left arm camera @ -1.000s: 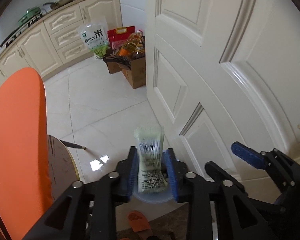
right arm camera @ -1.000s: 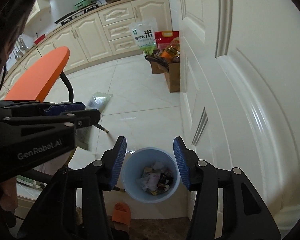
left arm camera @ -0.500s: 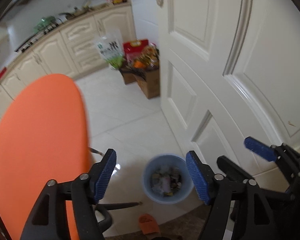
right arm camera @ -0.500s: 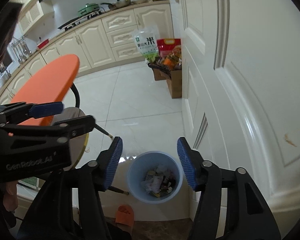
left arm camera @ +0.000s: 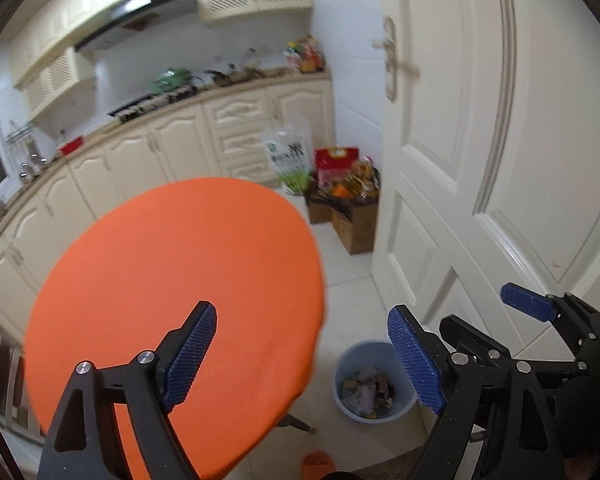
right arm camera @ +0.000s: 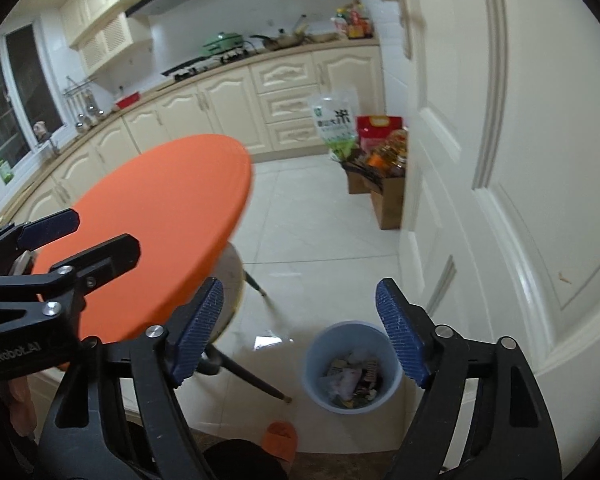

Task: Collect trash

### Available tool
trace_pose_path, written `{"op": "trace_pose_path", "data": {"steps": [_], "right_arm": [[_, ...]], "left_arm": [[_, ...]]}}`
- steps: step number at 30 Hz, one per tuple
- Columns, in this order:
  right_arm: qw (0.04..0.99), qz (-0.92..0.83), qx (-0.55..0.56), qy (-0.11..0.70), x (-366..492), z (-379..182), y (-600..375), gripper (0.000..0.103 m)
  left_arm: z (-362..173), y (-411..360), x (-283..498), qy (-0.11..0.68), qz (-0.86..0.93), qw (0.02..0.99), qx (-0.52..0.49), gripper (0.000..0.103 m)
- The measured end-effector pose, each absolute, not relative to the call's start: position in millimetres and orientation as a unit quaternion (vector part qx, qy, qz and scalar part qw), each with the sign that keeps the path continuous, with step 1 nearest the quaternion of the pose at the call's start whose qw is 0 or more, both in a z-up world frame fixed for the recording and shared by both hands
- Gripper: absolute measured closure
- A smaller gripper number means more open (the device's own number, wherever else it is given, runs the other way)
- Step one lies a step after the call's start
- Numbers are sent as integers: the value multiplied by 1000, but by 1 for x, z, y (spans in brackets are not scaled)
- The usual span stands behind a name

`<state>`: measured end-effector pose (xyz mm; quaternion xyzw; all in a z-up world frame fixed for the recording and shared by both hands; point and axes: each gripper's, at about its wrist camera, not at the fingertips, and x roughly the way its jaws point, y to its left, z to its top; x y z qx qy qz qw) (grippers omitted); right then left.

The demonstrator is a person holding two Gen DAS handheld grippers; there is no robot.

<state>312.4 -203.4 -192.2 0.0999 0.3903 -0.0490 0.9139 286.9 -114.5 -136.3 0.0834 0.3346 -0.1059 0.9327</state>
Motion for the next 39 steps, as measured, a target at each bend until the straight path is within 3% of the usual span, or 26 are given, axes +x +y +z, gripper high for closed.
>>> {"op": "trace_pose_path", "data": {"steps": [1, 14, 25, 39], "right_arm": [[916, -46, 97, 386, 308, -190, -195, 15], [942, -48, 50, 329, 239, -132, -102, 2], [954, -53, 18, 293, 171, -102, -57, 1], [966, -82, 17, 246, 126, -81, -73, 0]], "left_arm": [[-137, -110, 277, 331, -101, 935, 83, 17], [-128, -46, 110, 253, -80, 963, 47, 6], [-138, -21, -35, 190, -68, 979, 21, 1], [-149, -13, -65, 175, -42, 984, 5, 1]]}}
